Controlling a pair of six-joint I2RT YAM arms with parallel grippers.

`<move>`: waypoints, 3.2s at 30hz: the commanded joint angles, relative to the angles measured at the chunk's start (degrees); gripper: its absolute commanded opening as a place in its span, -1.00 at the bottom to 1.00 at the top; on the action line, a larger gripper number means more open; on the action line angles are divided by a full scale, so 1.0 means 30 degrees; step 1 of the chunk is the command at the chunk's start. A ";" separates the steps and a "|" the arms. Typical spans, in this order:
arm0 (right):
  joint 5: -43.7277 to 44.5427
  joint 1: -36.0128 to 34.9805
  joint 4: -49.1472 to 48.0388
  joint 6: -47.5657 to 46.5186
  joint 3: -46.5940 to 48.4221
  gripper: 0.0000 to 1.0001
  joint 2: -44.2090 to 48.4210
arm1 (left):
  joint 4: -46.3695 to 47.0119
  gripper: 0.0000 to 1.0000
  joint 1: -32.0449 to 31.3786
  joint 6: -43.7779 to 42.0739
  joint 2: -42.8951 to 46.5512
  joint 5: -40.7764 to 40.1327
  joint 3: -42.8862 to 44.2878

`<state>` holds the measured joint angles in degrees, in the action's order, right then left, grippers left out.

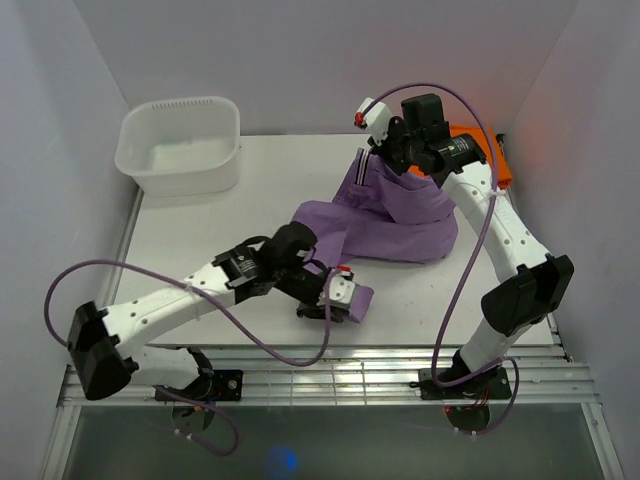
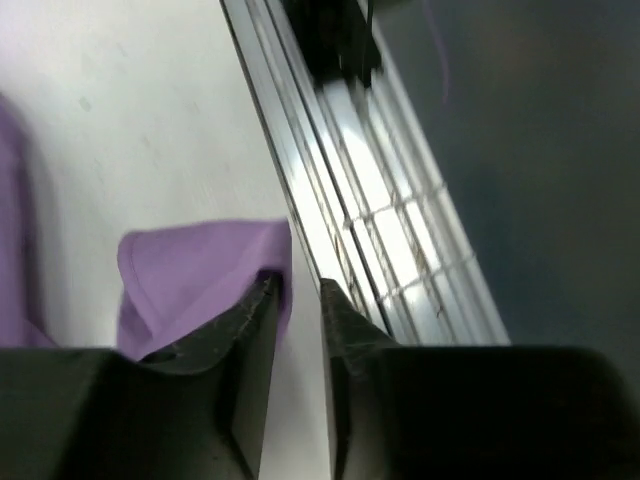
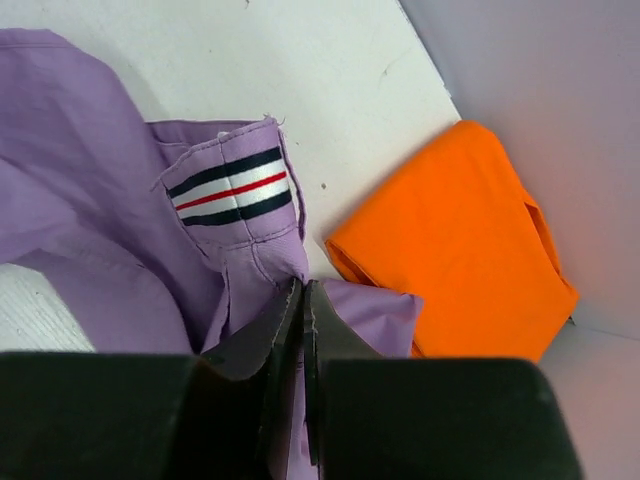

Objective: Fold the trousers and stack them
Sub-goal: Move the trousers to the center of the board, then flatten the trousers out

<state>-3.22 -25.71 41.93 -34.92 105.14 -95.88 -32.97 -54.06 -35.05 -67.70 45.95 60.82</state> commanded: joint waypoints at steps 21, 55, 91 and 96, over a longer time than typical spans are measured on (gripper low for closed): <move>-0.2295 0.0603 -0.4573 -0.0490 -0.4049 -0.85 0.6909 | 0.7092 0.87 1.3890 1.1445 -0.6076 -0.0059 0.1873; -0.2764 0.0603 -0.7737 0.1355 -0.3115 -0.85 0.7935 | 0.9056 0.96 1.1958 0.6467 -0.7809 -0.0319 0.2605; -0.2146 0.0720 -0.9464 -0.0049 -0.6510 -0.85 1.3029 | 1.2748 0.71 0.9613 0.5119 -0.9341 -0.3099 0.4895; -0.3317 0.0720 -0.9407 -0.0226 -0.7332 -0.85 1.3794 | 1.3133 0.96 0.9613 0.3278 -0.7551 -0.1995 0.3487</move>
<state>-11.57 -23.70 22.00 -34.04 82.96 -56.95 6.46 -24.97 -22.06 -95.98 36.56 71.94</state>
